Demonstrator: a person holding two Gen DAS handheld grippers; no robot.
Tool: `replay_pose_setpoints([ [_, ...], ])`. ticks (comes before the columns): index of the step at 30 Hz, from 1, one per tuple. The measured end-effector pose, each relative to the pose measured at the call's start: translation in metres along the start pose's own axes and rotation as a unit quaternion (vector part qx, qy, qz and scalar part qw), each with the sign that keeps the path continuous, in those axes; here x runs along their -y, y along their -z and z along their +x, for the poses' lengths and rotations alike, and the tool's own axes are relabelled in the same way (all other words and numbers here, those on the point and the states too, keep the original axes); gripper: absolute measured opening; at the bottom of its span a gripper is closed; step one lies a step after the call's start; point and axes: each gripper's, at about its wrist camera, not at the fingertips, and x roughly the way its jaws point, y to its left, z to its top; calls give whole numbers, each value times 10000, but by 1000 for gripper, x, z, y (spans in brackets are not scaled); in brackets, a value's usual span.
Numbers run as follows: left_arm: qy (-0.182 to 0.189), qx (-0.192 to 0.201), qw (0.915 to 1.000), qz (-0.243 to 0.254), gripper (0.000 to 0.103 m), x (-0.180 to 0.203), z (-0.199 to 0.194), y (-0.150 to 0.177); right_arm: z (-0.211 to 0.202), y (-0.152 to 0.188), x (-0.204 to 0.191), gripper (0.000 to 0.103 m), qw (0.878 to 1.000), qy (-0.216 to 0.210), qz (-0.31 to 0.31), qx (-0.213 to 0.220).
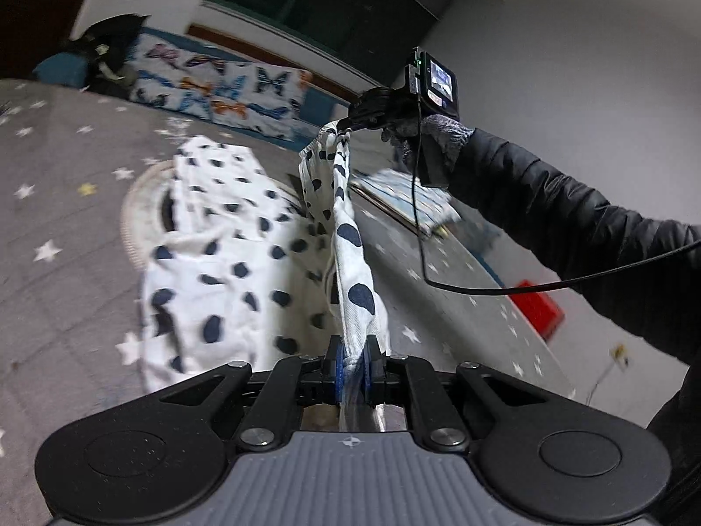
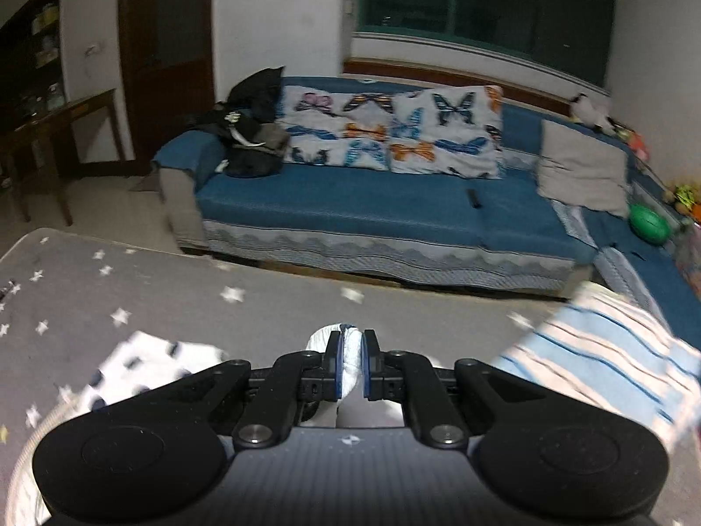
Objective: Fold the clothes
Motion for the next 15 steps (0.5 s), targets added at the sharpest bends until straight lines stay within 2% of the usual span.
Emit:
replay_pose_setpoints([
  [5,-220,67,9991,-352,10,-21,-12,2,39,-11,-62,7,9994,-210,-271,-90],
  [10,-450,77,9965,-697,10,-39,-21,8,83,-7,-122,7,9978,-394,-428,-324],
  [15,-595,91,9944,-871,10,-46,-28,12,94,-1,-145,10,9964,-595,-470,-370],
])
